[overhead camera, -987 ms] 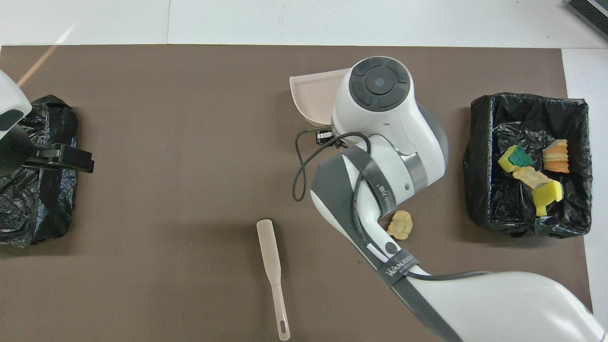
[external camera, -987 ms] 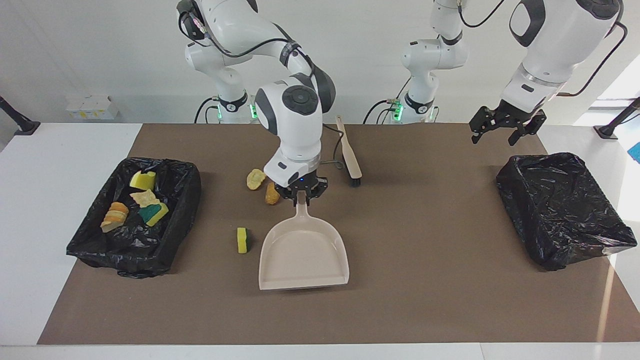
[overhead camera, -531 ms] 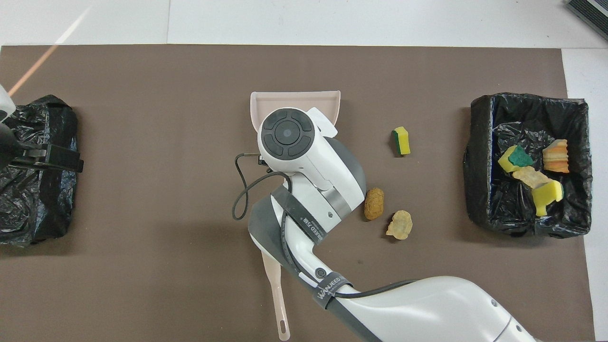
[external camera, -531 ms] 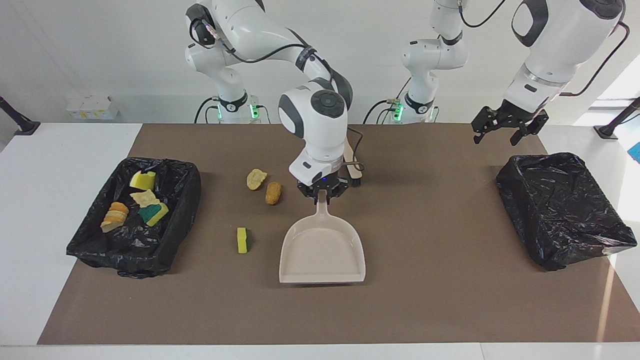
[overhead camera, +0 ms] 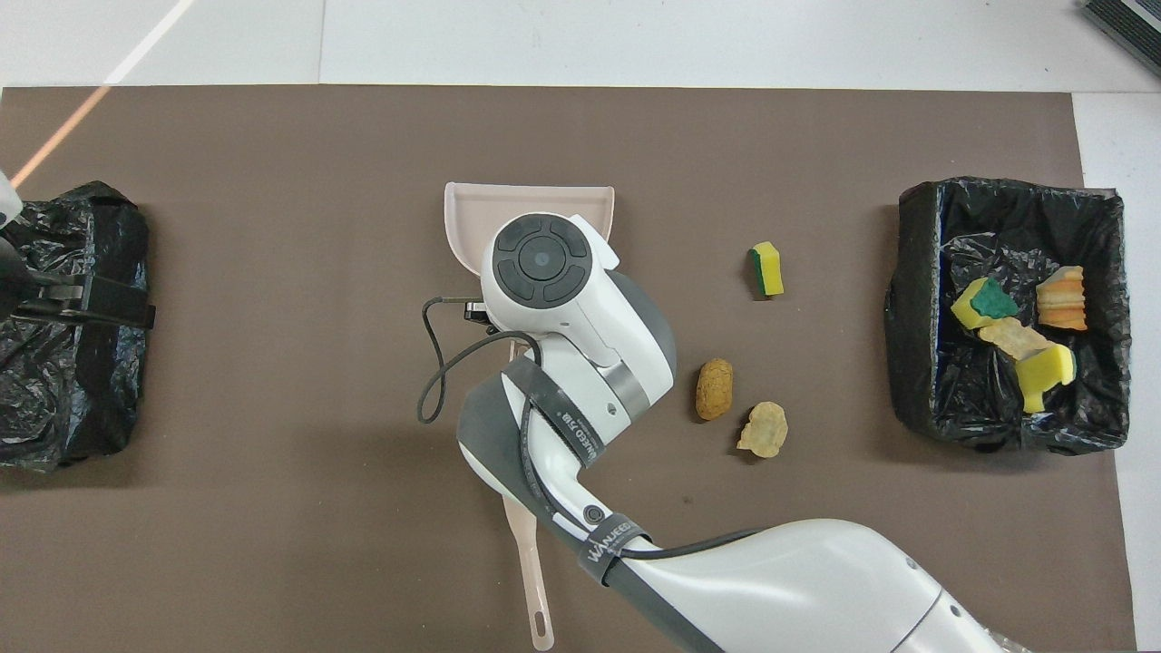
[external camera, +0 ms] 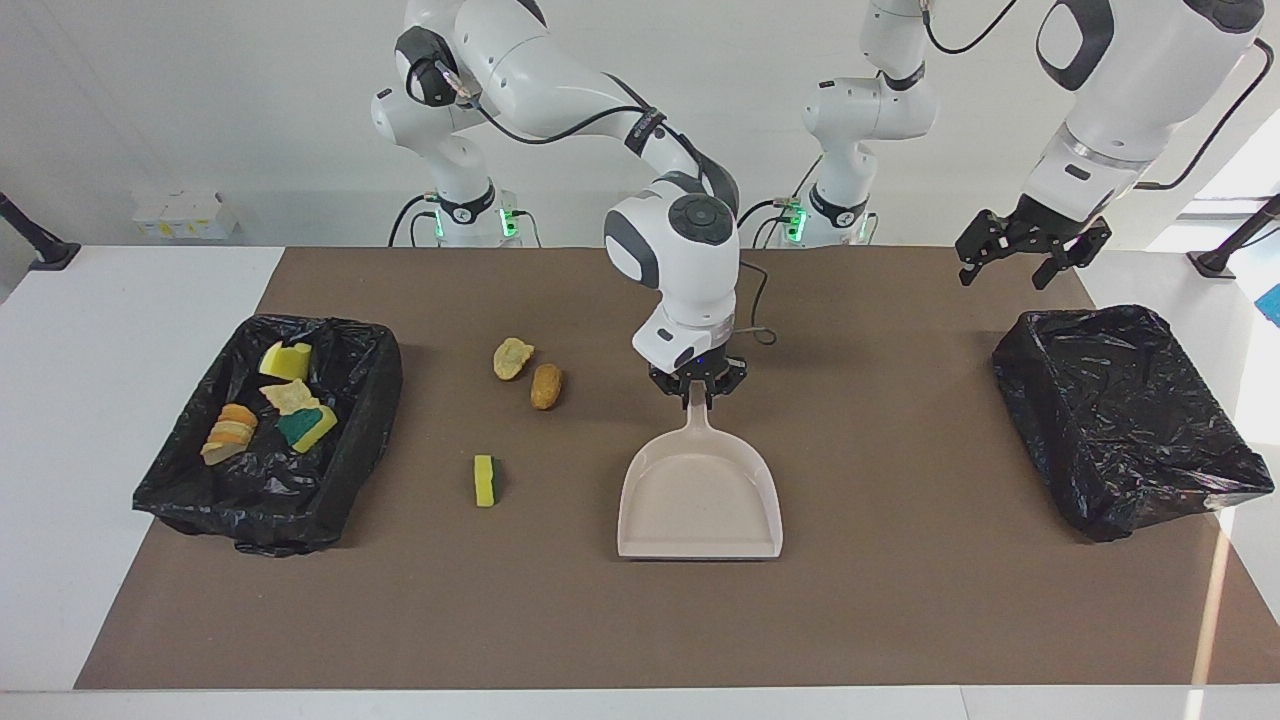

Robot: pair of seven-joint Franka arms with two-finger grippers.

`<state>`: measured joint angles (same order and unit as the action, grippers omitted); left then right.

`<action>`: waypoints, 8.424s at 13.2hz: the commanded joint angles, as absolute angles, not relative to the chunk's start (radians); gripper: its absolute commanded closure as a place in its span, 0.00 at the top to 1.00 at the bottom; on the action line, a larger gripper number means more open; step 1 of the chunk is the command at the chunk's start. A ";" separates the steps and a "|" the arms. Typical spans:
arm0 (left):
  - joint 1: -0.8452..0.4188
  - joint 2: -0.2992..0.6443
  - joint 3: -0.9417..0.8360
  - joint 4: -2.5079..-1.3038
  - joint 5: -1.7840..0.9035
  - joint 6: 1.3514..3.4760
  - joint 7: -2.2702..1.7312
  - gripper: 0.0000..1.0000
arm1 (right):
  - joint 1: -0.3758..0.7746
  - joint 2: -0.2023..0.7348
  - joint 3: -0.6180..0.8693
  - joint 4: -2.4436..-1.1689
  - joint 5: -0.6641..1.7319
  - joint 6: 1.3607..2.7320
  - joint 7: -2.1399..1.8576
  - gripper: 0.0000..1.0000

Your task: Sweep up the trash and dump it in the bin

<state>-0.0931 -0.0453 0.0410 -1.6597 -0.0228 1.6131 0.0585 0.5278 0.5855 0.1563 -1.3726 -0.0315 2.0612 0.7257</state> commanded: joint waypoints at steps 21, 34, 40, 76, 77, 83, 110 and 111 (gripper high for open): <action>-0.107 -0.060 0.055 -1.663 -0.012 1.623 0.071 1.00 | 0.480 0.562 0.155 -1.361 -0.005 2.080 0.614 1.00; -0.129 0.000 0.043 -1.666 -0.023 1.687 0.058 1.00 | 0.304 0.152 0.156 -1.514 -0.017 1.771 0.505 1.00; -0.270 0.139 0.041 -1.658 -0.025 1.837 -0.030 1.00 | 0.319 0.066 0.161 -1.646 0.000 1.769 0.477 1.00; -0.663 0.273 0.029 -1.885 -0.078 2.146 -0.584 0.52 | 0.744 0.012 0.170 -2.252 0.115 2.226 0.716 1.00; -0.663 0.272 0.028 -1.885 -0.080 2.137 -0.586 0.33 | 0.753 0.012 0.170 -2.252 0.117 2.235 0.729 1.00; -0.647 0.259 0.034 -1.878 -0.080 2.146 -0.566 0.00 | 0.759 0.023 0.172 -2.278 0.118 2.292 0.667 1.00; -0.126 0.129 0.051 -1.778 -0.023 1.822 0.805 0.00 | 0.482 -0.017 0.202 -2.131 0.033 2.132 0.695 0.00; -0.117 0.120 0.052 -1.801 -0.020 1.827 0.878 0.00 | 0.454 -0.008 0.202 -2.125 0.005 2.132 0.696 0.00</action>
